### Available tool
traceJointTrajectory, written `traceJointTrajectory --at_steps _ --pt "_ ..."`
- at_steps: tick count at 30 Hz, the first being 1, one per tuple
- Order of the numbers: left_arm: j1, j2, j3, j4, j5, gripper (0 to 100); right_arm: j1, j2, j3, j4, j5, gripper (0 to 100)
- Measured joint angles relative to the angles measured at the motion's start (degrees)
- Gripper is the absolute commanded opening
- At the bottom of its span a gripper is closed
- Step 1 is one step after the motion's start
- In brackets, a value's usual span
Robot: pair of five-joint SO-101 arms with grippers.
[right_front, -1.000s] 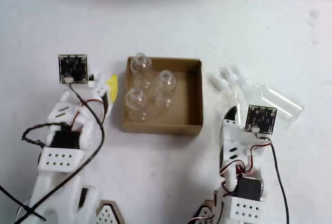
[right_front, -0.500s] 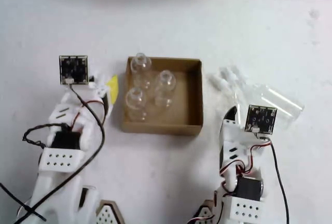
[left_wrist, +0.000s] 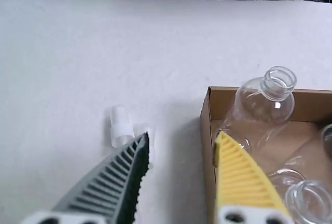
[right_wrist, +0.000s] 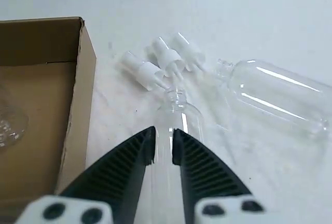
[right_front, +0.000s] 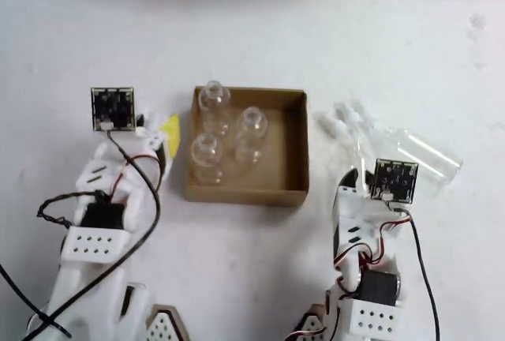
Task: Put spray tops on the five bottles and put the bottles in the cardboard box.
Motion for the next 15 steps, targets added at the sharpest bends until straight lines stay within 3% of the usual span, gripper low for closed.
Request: traceJointTrajectory --at_steps 2,15 --pt "0.0 0.0 0.0 0.0 0.0 2 0.0 0.0 0.0 0.0 0.0 5.3" --pt "0.0 0.0 0.0 0.0 -1.5 9 3.1 0.0 0.0 -4.4 0.0 5.3"
